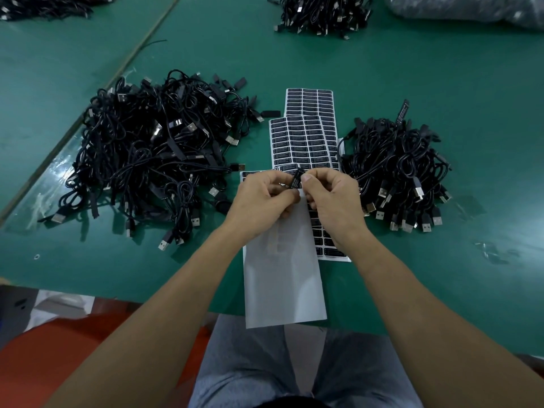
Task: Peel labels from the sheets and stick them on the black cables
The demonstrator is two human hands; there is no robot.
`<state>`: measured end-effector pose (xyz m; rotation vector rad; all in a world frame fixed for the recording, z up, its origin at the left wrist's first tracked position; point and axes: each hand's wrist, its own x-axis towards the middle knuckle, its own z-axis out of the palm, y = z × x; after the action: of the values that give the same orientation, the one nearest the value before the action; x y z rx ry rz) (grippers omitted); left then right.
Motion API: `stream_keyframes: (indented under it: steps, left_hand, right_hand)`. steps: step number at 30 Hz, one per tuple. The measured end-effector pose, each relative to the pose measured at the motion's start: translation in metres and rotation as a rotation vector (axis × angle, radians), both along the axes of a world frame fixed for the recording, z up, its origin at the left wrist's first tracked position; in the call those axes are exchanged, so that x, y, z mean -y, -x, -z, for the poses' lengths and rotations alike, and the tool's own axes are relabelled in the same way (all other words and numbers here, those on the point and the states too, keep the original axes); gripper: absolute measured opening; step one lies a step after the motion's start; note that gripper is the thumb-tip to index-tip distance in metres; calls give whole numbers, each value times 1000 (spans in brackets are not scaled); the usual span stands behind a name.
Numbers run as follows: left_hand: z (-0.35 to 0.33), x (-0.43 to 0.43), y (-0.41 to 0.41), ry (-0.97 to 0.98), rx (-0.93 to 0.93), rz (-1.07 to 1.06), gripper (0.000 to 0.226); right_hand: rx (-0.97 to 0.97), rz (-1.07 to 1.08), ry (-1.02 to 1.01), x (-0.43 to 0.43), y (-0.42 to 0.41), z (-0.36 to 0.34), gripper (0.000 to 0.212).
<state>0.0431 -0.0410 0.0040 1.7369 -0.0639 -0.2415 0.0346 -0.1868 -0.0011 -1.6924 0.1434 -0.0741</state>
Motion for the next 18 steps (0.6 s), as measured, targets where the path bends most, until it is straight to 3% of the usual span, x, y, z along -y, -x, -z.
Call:
stream_keyframes:
  steps: [5, 14, 18]
  left_hand:
    - [-1, 1, 1, -4, 21, -5, 3]
    - [-2, 3, 2, -25, 22, -4, 11]
    - [-3, 2, 1, -24, 28, -6, 15]
  right_hand:
    - [25, 9, 16, -1, 1, -1, 18]
    - [58, 99, 18, -2, 2, 3, 9]
    - [24, 144, -43, 0, 2, 3, 29]
